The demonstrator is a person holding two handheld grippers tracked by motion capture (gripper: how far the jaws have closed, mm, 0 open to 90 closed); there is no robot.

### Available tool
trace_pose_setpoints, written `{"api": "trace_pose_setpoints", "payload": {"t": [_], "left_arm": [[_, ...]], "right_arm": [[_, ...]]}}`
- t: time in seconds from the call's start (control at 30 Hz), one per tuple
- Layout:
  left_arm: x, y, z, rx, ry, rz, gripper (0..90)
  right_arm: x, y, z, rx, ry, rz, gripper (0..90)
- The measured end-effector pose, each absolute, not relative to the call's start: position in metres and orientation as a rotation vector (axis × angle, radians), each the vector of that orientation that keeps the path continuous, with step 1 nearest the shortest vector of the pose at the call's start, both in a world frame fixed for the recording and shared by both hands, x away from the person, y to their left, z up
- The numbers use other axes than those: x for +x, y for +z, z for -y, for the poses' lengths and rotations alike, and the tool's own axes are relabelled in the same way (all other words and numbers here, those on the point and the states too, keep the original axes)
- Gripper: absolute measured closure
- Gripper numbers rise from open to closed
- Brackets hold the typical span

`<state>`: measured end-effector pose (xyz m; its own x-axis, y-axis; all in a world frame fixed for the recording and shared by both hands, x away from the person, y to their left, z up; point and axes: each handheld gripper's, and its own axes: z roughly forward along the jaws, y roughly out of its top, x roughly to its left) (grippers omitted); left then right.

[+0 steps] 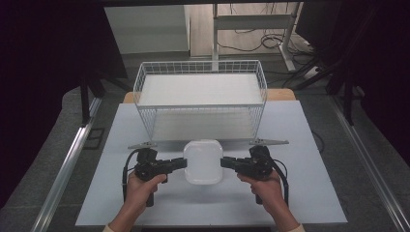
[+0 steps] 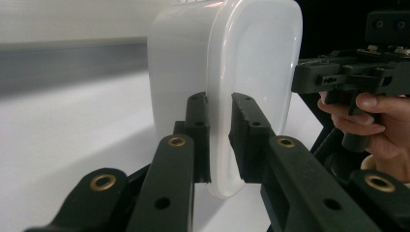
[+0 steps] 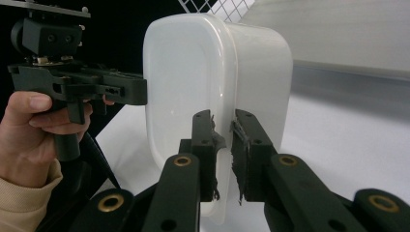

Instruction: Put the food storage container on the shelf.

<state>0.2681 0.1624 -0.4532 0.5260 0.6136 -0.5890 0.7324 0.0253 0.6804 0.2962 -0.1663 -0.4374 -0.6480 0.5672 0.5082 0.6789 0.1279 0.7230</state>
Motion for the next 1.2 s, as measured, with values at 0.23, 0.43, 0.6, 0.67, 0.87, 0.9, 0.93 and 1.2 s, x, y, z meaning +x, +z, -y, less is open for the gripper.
{"api": "trace_pose_setpoints", "payload": {"t": [0.23, 0.43, 0.6, 0.67, 0.87, 0.9, 0.93, 1.2], "left_arm": [[0.268, -0.447, -0.163, 1.671, -0.112, -1.146, 78.9], [0.271, -0.441, -0.164, 1.673, -0.095, -1.144, 78.8], [0.278, -0.430, -0.167, 1.660, -0.083, -1.131, 78.6], [0.278, -0.426, -0.168, 1.654, -0.086, -1.124, 78.6], [0.283, -0.401, -0.167, 1.661, -0.033, -1.098, 78.5], [0.285, -0.398, -0.167, 1.663, -0.027, -1.097, 78.5], [0.287, -0.395, -0.167, 1.665, -0.024, -1.099, 78.4], [0.300, -0.380, -0.165, 1.672, -0.026, -1.095, 78.5]], "right_arm": [[0.296, -0.433, 0.165, -1.256, -1.572, 2.281, 80.1], [0.299, -0.428, 0.163, -1.250, -1.582, 2.300, 80.1], [0.305, -0.414, 0.160, -1.232, -1.604, 2.321, 80.1], [0.305, -0.411, 0.160, -1.228, -1.610, 2.325, 80.1], [0.310, -0.388, 0.159, -1.206, -1.654, 2.335, 80.1], [0.311, -0.385, 0.159, -1.208, -1.661, 2.333, 80.1], [0.313, -0.381, 0.158, -1.213, -1.669, 2.339, 80.1], [0.323, -0.370, 0.160, -1.220, -1.687, 2.319, 80.1]]}}
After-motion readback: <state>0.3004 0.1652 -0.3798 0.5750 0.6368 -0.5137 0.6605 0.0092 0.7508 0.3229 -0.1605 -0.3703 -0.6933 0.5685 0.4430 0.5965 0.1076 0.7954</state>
